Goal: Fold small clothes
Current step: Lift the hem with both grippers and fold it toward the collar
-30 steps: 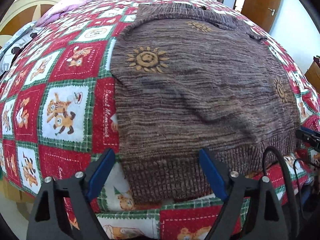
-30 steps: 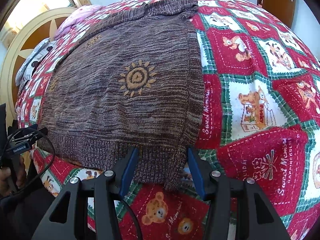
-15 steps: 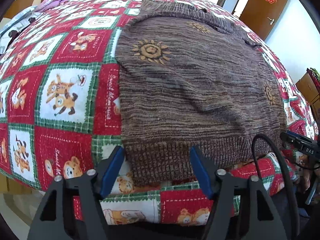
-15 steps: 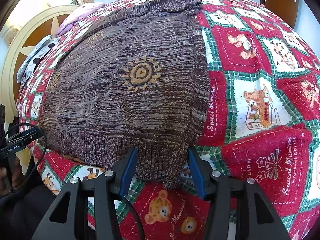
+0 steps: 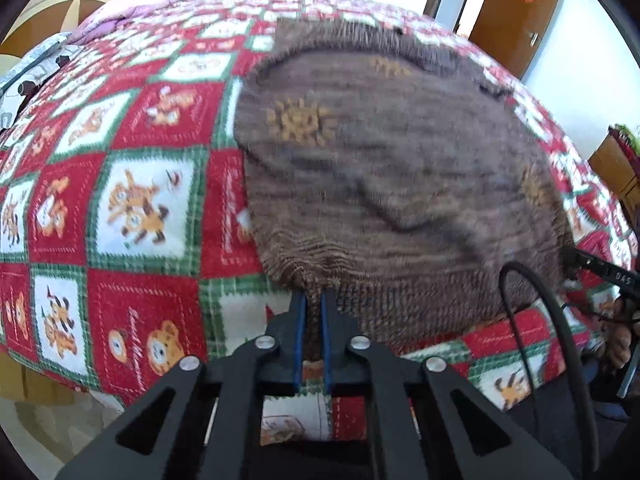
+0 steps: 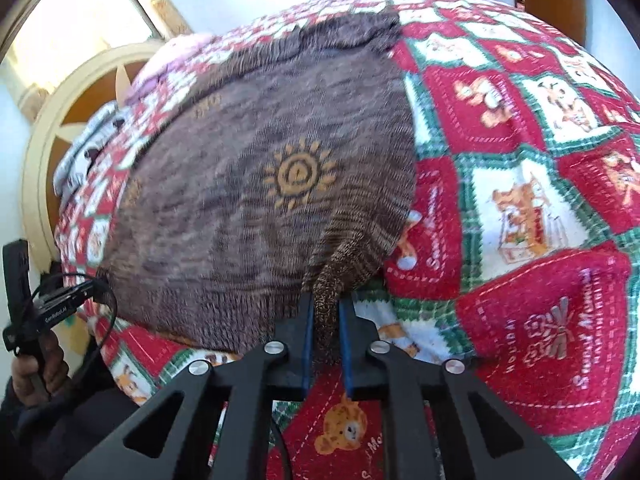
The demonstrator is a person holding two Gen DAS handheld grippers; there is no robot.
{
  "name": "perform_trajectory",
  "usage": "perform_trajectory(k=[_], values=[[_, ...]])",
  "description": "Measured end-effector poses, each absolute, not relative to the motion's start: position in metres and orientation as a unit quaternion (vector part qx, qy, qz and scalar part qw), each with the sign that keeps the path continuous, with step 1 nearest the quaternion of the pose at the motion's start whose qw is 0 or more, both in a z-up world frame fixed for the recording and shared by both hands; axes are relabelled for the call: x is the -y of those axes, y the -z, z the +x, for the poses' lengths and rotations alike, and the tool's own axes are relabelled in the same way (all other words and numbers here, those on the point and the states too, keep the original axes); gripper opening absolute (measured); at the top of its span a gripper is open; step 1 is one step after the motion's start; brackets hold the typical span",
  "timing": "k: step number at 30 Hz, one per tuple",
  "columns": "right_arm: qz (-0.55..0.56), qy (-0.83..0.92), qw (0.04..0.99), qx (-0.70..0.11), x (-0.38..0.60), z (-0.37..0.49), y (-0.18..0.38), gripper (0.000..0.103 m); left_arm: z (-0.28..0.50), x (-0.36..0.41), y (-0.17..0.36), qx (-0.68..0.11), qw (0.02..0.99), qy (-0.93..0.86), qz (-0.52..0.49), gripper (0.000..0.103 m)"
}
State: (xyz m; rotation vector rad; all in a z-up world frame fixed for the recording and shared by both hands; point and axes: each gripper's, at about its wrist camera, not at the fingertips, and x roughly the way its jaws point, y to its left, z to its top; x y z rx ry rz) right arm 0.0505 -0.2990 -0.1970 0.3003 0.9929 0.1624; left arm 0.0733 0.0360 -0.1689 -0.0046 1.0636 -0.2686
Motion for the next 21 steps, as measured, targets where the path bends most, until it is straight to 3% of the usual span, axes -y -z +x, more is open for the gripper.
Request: perform_trajectory(k=[13, 21], values=[[0.209, -0.1, 0.917, -0.325, 0.333, 0.023, 0.129, 0.008, 0.08, -0.058, 0.118, -0.425, 0.892, 0.147, -0.051, 0.007], [0.238, -0.105, 0.915, -0.309, 0.343, 0.026, 0.113, 0.008, 0.094, -0.057, 0.101, -0.4, 0.9, 0.157, -0.07, 0.007]])
